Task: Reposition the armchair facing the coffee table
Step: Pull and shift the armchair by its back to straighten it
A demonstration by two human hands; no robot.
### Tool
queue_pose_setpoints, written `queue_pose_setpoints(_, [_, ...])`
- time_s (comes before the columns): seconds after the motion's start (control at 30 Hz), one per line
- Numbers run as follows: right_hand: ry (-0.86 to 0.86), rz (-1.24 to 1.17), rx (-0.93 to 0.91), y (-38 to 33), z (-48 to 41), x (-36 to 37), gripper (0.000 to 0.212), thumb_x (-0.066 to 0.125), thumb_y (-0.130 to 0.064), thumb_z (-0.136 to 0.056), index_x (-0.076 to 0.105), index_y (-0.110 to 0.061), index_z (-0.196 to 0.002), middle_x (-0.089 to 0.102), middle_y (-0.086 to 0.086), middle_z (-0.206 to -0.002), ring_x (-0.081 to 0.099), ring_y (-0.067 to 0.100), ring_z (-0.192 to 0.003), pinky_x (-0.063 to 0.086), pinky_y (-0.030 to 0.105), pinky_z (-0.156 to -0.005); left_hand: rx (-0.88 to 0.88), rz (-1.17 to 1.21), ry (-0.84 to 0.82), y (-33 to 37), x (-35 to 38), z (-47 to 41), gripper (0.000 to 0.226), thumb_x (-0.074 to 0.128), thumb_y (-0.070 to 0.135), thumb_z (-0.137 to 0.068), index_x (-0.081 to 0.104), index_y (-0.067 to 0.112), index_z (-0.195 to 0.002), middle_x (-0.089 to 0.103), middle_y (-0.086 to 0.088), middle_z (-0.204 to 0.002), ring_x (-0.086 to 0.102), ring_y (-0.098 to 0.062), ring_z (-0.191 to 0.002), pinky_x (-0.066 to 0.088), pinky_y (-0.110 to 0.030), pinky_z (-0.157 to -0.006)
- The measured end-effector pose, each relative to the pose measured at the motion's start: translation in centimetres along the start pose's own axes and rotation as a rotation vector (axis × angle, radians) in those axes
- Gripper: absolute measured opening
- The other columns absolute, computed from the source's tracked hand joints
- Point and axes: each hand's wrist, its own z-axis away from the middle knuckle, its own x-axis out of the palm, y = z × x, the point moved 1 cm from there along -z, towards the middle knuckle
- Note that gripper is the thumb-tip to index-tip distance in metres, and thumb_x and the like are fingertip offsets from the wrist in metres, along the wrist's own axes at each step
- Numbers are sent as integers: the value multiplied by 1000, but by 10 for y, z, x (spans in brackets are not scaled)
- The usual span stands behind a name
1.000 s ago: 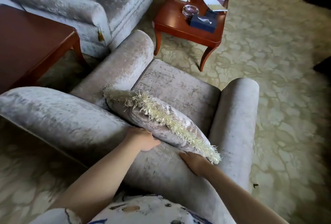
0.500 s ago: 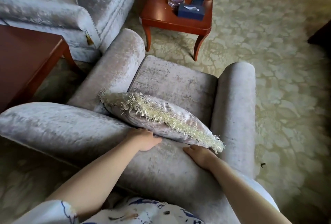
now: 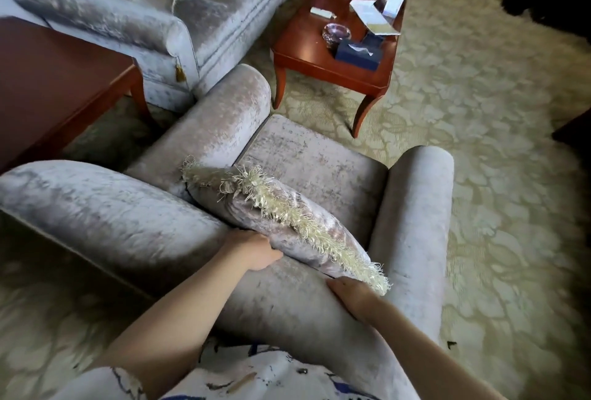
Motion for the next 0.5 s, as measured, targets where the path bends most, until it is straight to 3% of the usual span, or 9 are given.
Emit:
queue_pose_setpoints(0.17, [100,9,4,4,10,8,34,41,-53,-94,62,-27,-87,64,6,-116,56,22,-107,40,30,-91,72,14,-30,-6,-1,10,70,26,62,-89,41,19,-142,39,-10,-149,44,-29,-129,37,-38,-99])
queue_pose_setpoints(0.27, [193,-41,52,3,15,8,32,47,-49,-93,61,-24,-79,66,5,-109,57,20,-101,38,26,-79,115,-4,-58,-7,-4,13,74,26,64,-89,38,17,-143,36,-11,-152,42,-31,-131,37,-39,-102])
queue_pose_setpoints(0.43, [241,-26,155,4,17,9,32,46,-43,-91,63,-16,-88,66,13,-116,58,27,-107,46,33,-89,262,-49,-182,-17,-6,23,82,14,71,-89,18,17,-151,10,-9,-160,17,-29,-145,18,-44,-114])
queue_pose_setpoints(0.5, [214,9,168,1,14,8,41,42,-43,-94,65,-12,-106,61,14,-126,55,28,-116,43,33,-97,282,-59,-210,-19,-8,22,83,12,72,-88,13,18,-152,4,-8,-160,9,-27,-146,12,-45,-116])
